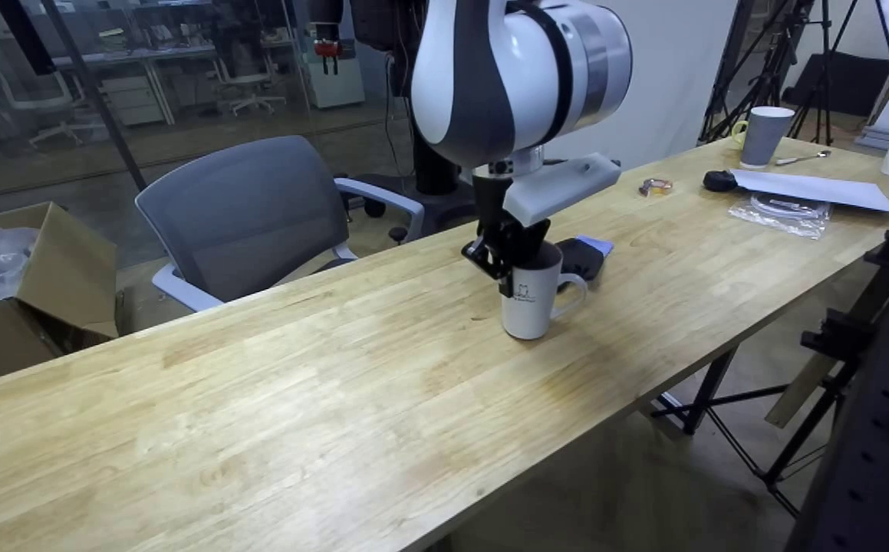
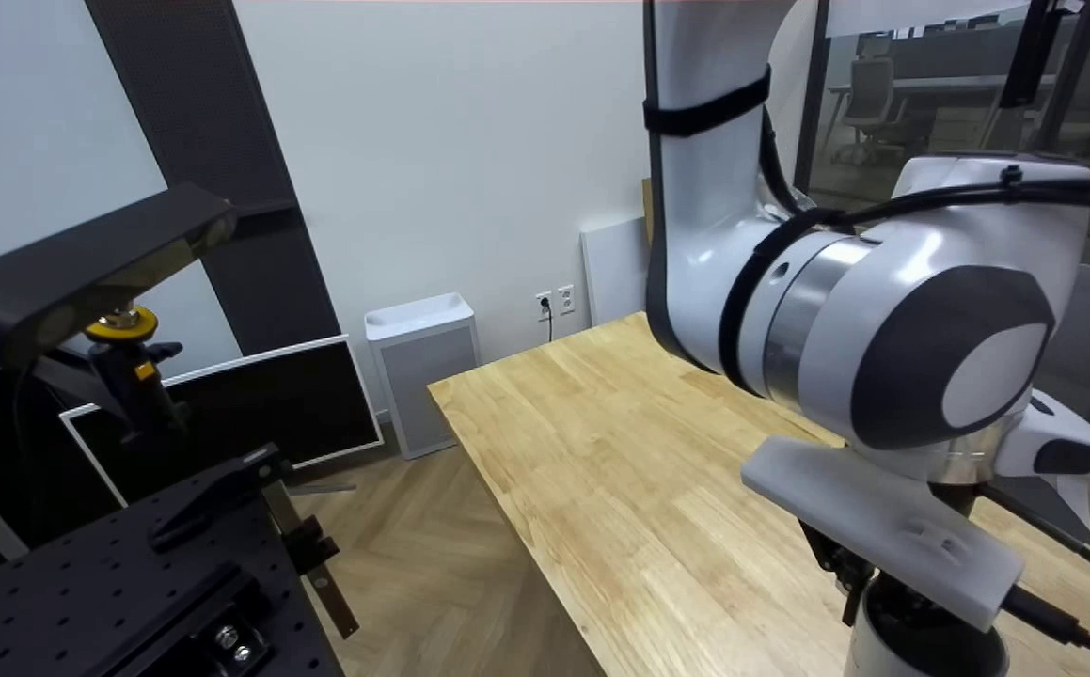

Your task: Pick up the mug then set it back down

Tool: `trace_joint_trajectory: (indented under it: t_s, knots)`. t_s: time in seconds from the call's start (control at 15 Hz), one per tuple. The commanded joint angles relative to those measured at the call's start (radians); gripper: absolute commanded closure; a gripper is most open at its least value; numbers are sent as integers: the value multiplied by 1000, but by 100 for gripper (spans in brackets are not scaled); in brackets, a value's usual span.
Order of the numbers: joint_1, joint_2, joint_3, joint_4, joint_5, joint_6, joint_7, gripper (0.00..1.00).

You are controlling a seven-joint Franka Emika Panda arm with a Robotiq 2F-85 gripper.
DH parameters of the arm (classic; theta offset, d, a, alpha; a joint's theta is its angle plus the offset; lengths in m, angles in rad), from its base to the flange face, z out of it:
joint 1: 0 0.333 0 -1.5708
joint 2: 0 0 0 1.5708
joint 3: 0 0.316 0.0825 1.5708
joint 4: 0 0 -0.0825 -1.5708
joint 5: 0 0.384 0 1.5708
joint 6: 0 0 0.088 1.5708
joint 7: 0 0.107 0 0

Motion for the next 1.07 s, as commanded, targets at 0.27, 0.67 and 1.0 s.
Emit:
trace_joint_trajectory:
  t_s: [0.27, 0.67, 1.0]
  knots:
    - [44, -16, -9, -19, 4, 24, 57, 98]
    - [27, -6, 6, -27, 10, 88, 54, 98]
    - [13, 3, 19, -26, 11, 96, 48, 98]
